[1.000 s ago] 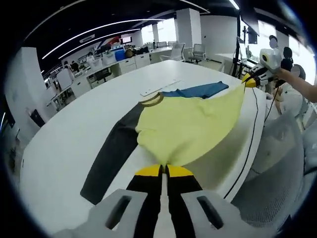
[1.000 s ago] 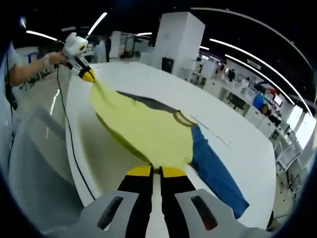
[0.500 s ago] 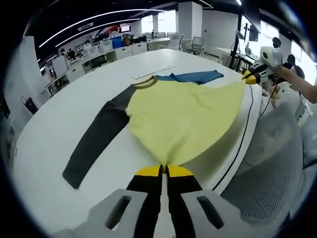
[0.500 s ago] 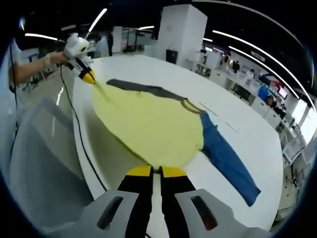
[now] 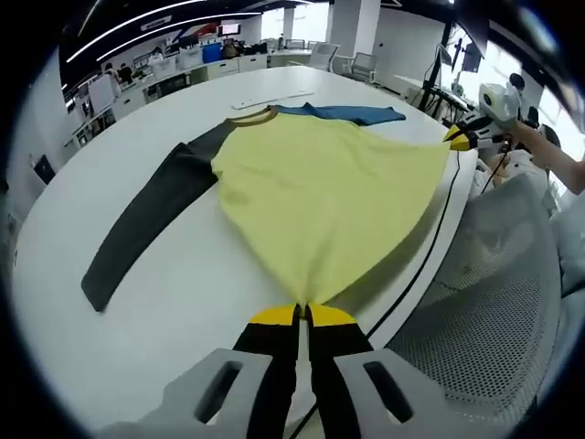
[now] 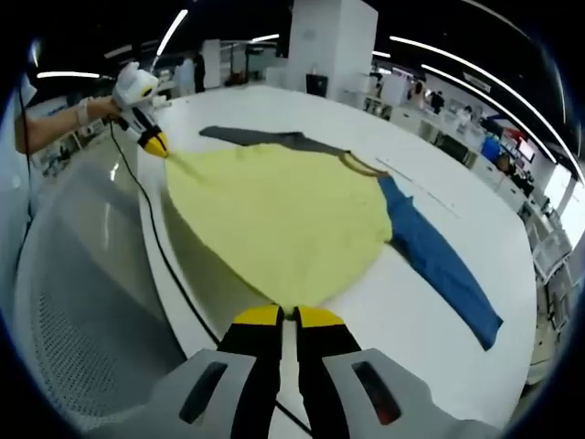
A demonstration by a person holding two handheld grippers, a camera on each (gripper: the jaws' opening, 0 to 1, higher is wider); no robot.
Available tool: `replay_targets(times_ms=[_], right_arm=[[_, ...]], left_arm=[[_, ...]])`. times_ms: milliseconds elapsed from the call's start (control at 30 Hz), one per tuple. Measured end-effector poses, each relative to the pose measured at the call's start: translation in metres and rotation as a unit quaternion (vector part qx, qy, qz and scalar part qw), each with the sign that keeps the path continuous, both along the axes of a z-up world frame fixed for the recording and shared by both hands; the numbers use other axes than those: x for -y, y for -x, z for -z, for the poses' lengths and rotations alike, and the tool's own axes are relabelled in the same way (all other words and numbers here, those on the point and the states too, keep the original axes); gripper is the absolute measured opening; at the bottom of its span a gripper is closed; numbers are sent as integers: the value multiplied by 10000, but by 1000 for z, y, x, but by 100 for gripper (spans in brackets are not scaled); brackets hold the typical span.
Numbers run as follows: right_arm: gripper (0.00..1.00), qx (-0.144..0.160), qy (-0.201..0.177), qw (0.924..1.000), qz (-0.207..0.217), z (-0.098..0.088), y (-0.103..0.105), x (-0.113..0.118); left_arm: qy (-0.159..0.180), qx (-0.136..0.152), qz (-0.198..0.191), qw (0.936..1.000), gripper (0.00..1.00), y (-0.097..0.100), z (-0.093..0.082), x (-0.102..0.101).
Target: Fold the garment on the visible template until the final outline fits inside the template.
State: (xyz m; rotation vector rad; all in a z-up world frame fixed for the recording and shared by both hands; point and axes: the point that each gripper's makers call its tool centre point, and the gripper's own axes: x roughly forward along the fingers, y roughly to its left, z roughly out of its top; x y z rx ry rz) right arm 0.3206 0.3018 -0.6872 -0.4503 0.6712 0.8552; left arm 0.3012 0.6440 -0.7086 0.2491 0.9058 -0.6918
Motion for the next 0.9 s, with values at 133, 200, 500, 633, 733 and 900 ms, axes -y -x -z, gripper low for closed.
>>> replay_targets(times_ms=[133, 200, 500, 633, 733, 900], right_arm=[[5, -121, 43, 9999, -1, 11, 6, 2], [5, -191, 39, 9998, 6, 15, 9, 2], [5, -404, 150, 9991, -57, 32, 21, 3], [5, -489, 166, 9987, -38, 38, 25, 5], [5, -550, 209, 9983, -51, 44, 30, 5], [5, -650, 235, 9976, -37, 52, 37, 7]], left_arm=[[26, -118, -49, 9999, 0, 3, 9, -1], [22, -186, -53, 9998, 0, 6, 13, -1], [-72, -428, -8, 9991, 0, 17, 28, -1], [-88, -482, -21, 9988, 0, 18, 31, -2], [-155, -513, 0, 9986, 0, 21, 34, -3], [-313, -568, 98, 9978, 0, 25, 41, -3]])
